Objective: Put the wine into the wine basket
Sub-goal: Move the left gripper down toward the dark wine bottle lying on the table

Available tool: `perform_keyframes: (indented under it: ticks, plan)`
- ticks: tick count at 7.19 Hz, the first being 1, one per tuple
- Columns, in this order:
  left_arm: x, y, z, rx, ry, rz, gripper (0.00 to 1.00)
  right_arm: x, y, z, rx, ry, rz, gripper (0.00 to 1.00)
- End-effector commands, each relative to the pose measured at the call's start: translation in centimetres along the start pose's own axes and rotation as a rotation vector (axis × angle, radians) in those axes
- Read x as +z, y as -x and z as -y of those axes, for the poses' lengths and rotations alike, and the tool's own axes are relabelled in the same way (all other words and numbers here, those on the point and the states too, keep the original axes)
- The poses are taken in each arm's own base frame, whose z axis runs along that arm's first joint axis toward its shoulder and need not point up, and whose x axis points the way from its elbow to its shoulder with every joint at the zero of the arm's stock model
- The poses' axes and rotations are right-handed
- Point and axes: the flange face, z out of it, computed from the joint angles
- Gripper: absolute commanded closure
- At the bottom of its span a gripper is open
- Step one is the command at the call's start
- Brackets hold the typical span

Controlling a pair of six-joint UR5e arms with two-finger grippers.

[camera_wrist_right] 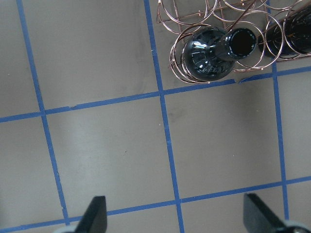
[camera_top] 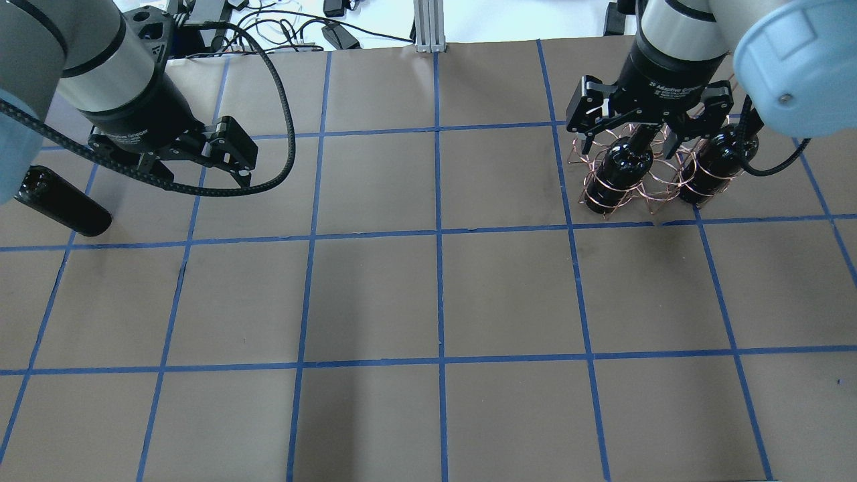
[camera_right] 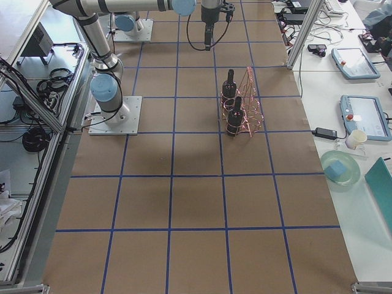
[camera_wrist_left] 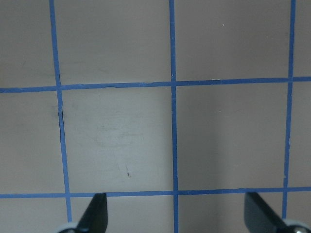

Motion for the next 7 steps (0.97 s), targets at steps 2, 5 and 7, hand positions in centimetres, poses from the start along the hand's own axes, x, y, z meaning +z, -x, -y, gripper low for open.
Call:
perform_keyframes:
  ticks: [2, 5, 7]
  plan:
    - [-0.1, 9.8, 2.5, 0.048, -0.009, -0.004, 0.0, 0.0, 0.0, 0.0, 0.0, 0.0, 0.0, 0.02]
    - [0.1, 20.7, 5.1, 0.094, -0.019, 0.007, 0.0, 0.1, 0.0, 0.1, 0.0, 0.0, 0.0, 0.02]
    - [1.1, 27.9, 7.0, 0.095, -0.023, -0.014, 0.0, 0.0, 0.0, 0.0, 0.0, -0.001, 0.0, 0.02]
